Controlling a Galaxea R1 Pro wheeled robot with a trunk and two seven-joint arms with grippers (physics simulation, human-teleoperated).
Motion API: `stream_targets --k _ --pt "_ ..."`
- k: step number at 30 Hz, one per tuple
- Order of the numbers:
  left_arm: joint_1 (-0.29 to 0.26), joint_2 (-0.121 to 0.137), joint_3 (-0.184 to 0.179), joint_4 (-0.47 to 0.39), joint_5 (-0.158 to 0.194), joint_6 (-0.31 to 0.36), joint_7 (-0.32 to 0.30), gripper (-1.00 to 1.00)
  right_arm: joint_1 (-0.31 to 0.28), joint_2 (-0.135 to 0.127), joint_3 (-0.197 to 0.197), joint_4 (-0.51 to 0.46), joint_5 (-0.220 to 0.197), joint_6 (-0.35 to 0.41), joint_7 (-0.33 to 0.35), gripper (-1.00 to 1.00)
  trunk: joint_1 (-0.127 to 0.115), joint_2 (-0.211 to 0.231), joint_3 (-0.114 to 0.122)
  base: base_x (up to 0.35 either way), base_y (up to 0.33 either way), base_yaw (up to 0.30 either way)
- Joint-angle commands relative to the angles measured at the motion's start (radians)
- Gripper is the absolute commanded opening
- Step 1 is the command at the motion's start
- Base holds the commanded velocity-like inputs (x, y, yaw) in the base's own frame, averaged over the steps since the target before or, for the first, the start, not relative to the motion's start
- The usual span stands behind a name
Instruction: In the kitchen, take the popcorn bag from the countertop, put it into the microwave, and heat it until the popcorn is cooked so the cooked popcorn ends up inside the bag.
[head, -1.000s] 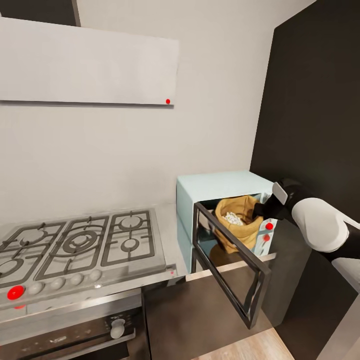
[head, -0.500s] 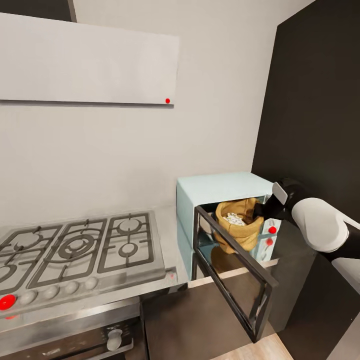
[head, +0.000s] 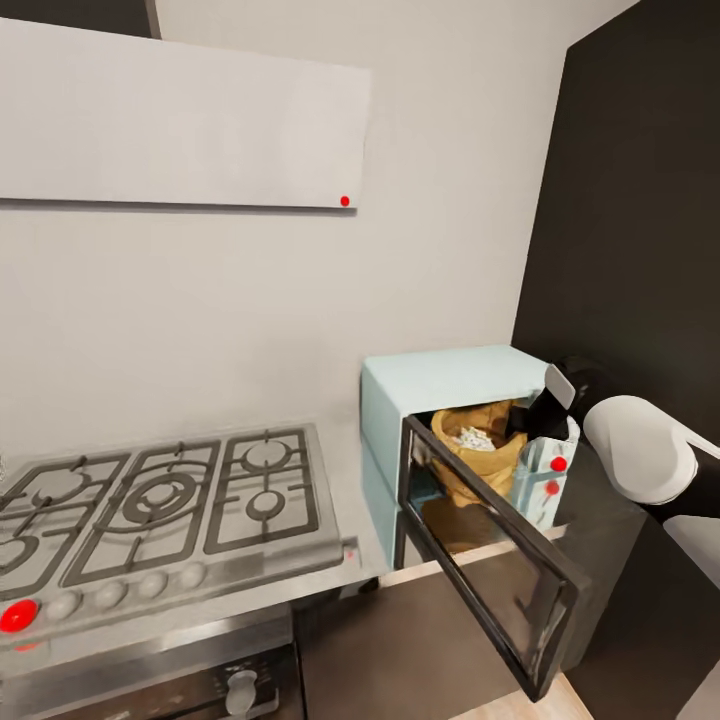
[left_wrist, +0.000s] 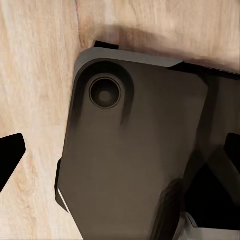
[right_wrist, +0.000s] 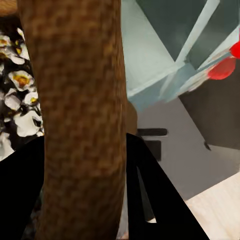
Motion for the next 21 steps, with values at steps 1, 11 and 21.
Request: stream_targets --k 1,11,21 --pt "0.000 0.000 0.002 0.001 0.005 -0.002 -0.001 1.00 -0.001 0.001 -0.009 -0.001 0.004 0.003 -0.003 -1.00 0.000 -0.001 -0.001 0.149 0.279 0.000" --pt "0.000 0.000 0.002 0.000 0.005 -0.002 0.000 1.00 -0.001 0.001 -0.010 -0.001 0.003 0.003 -0.001 -1.00 0.000 -0.001 -0.001 0.037 0.081 0.000" --pt "0.000 0.000 0.002 0.000 0.005 -0.002 0.000 1.00 -0.001 0.002 -0.018 -0.001 -0.008 0.003 0.000 -1.00 0.000 -0.001 -0.001 0.000 0.000 0.000"
